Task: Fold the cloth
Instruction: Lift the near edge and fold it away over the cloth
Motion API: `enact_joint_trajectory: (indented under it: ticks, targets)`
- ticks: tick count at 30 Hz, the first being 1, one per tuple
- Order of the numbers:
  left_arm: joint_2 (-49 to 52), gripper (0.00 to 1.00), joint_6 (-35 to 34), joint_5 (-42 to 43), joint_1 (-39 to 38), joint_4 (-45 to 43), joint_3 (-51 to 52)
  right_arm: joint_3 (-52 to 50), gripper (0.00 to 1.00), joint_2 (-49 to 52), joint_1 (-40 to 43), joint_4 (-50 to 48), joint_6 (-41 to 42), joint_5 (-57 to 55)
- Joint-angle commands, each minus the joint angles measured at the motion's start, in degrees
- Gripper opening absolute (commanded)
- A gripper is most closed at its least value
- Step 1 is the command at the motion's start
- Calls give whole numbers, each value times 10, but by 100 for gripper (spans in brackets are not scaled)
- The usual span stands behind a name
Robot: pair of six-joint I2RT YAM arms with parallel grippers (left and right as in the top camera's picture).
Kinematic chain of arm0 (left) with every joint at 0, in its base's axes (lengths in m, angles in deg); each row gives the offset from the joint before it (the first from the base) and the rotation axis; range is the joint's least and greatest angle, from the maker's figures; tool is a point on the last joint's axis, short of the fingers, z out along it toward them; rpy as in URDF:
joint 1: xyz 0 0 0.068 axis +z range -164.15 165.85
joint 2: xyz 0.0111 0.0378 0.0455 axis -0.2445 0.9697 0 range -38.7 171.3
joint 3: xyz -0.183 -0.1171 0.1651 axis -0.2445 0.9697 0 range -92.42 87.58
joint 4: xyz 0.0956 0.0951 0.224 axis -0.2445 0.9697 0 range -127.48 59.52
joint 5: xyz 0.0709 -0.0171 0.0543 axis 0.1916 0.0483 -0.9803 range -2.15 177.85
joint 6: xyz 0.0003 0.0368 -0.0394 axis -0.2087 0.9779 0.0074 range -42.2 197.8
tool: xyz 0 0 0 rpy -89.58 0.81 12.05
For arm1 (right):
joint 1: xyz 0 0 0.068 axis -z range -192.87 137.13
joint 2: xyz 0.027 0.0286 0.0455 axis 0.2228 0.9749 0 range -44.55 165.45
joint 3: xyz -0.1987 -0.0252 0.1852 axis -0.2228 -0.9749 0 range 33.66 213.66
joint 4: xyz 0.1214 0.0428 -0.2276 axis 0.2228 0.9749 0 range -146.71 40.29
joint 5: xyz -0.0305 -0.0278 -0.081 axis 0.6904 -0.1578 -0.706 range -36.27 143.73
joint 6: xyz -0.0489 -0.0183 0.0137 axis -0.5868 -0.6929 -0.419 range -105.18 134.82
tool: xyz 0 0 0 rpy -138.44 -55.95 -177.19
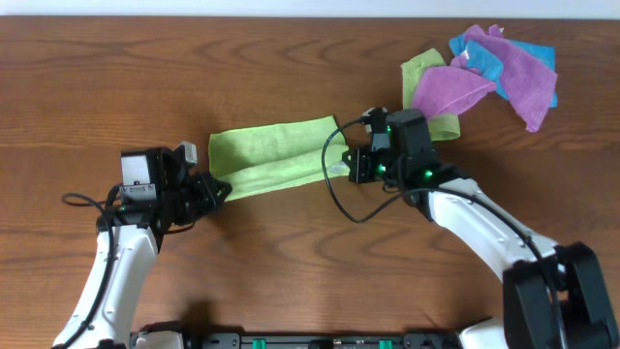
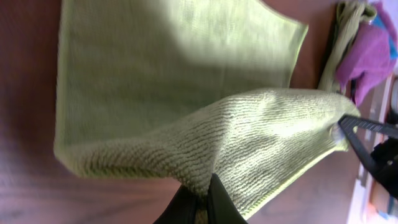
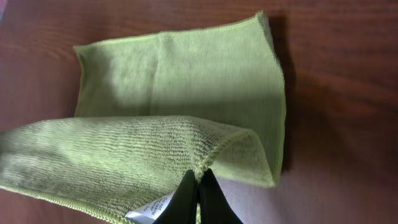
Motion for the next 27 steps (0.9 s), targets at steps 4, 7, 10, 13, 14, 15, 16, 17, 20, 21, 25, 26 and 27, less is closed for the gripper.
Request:
enact_joint_trajectory:
  ticks: [4, 7, 10, 13, 14, 15, 16, 17, 20, 21, 25, 26, 27]
  targets:
    - [60, 6, -20, -27, -2, -68, -12, -1, 2, 36, -5, -58, 9, -17]
    - [97, 6, -26, -27, -2, -121, -12, -1, 2, 52, -5, -90, 17, -23]
    - [122, 6, -38, -27, -2, -166, -12, 0, 2, 68, -11, -113, 17, -34]
    - [139, 6, -43, -27, -2, -210, -12, 0, 2, 84, -16, -132, 17, -53]
    - [144, 6, -46, -27, -2, -222, -12, 0, 2, 88, -17, -139, 17, -56]
    - [149, 6, -52, -27, -2, -234, -12, 0, 2, 92, -17, -145, 17, -58]
    - [152, 6, -53, -25, -2, -245, -12, 1, 2, 94, -17, -149, 17, -62]
    - [155, 6, -54, -25, -4, -256, -12, 2, 2, 98, -17, -154, 17, -70]
    - [161, 6, -54, -31, -9, -282, -12, 9, 2, 103, -17, -158, 17, -80]
    - [163, 6, -54, -39, -12, -287, -12, 12, 2, 105, -17, -160, 17, -87]
    - [179, 6, -54, -54, -18, -309, -12, 26, 2, 122, -17, -171, 17, -92]
    - [183, 6, -54, -53, -18, -318, -12, 32, 2, 130, -17, -171, 16, -92]
    - [189, 6, -54, -56, -19, -328, -12, 39, 1, 138, -17, -171, 15, -92]
